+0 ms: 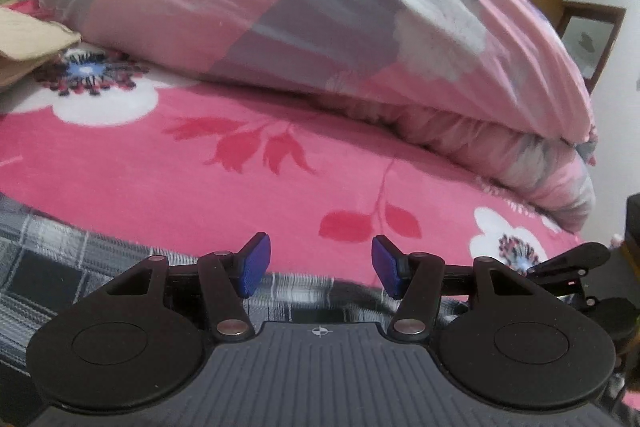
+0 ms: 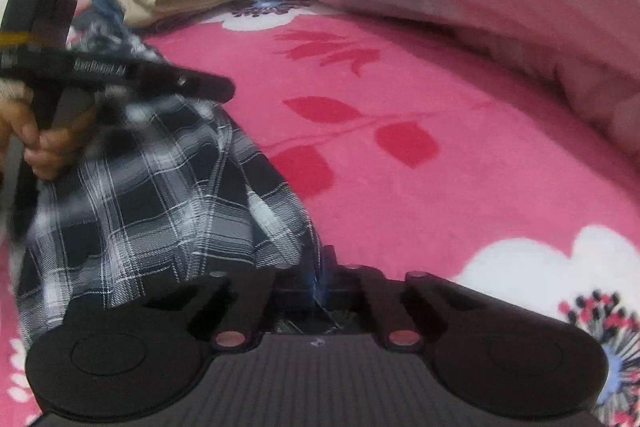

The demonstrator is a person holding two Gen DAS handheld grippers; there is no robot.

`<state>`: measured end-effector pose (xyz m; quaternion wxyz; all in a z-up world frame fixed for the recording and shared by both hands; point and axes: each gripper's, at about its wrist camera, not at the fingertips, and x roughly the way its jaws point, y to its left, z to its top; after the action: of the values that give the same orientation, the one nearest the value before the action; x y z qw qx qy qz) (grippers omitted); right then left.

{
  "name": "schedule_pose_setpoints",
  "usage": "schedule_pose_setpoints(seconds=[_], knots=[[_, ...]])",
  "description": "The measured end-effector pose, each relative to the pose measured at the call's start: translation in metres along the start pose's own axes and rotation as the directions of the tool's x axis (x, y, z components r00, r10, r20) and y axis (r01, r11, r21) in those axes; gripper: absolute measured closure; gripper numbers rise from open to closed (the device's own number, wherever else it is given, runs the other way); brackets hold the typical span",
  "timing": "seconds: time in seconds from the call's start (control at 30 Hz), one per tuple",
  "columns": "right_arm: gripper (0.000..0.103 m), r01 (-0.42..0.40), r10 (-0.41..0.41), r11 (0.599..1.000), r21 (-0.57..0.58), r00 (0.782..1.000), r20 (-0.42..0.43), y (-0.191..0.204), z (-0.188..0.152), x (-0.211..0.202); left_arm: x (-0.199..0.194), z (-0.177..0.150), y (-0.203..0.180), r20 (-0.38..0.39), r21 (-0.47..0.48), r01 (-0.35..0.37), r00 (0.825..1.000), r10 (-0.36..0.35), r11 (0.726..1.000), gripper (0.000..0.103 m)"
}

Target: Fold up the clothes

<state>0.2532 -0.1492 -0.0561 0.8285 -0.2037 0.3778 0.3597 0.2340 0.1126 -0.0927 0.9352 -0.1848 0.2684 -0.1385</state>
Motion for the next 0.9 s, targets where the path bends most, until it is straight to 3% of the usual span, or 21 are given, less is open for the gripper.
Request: schedule_pose_setpoints(seconds=[0.13, 0.37, 0.47, 0.53, 0.6, 0.7, 0.77, 0.87, 0.9], knots=[[0.101, 0.106, -0.108, 0.994, 0.031, 0.991, 0.075, -0.009, 0.012, -0.005, 0.002, 0.006, -0.005, 0.036, 0.029, -0.02, 0.999, 0.019, 0.999, 0.047], [0.101, 0.18, -0.187, 0.981, 0.077, 0.978, 0.094, -0.02, 0.009, 0.033, 0.022, 0.004, 0.009, -0.035, -0.038, -0.031, 0.999, 0.029, 0.999, 0.048], [0.1, 0.174, -0.206, 0.954, 0.245, 0.972, 0.114, -0.038, 0.008, 0.032, 0.025, 0.002, 0.015, -0.051, -0.072, -0.028, 0.998, 0.024, 0.997, 0.048], [0.097, 0.178, -0.241, 0.902, 0.394, 0.964, 0.114, -0.06, 0.004, 0.019, 0.023, 0.002, 0.016, -0.044, -0.079, -0.025, 0.999, 0.022, 0.997, 0.048], [0.097, 0.171, -0.282, 0.819, 0.548, 0.951, 0.125, -0.089, -0.006, -0.008, 0.022, 0.001, 0.017, -0.042, -0.088, -0.022, 0.999, 0.019, 0.996, 0.048], [0.096, 0.207, -0.398, 0.703, 0.68, 0.908, 0.134, -0.118, -0.04, -0.067, 0.021, 0.001, 0.018, -0.037, -0.102, -0.021, 0.999, 0.017, 0.995, 0.048], [0.092, 0.28, -0.49, 0.627, 0.727, 0.867, 0.088, -0.131, -0.077, -0.109, 0.018, 0.002, 0.019, -0.029, -0.113, -0.025, 0.999, 0.022, 0.993, 0.047], [0.089, 0.37, -0.53, 0.539, 0.757, 0.847, -0.036, -0.145, -0.133, -0.151, 0.014, 0.004, 0.02, -0.006, -0.132, -0.034, 0.999, 0.034, 0.991, 0.047], [0.089, 0.388, -0.52, 0.514, 0.765, 0.85, -0.082, -0.15, -0.151, -0.157, 0.013, 0.004, 0.021, -0.001, -0.138, -0.037, 0.999, 0.037, 0.99, 0.047]])
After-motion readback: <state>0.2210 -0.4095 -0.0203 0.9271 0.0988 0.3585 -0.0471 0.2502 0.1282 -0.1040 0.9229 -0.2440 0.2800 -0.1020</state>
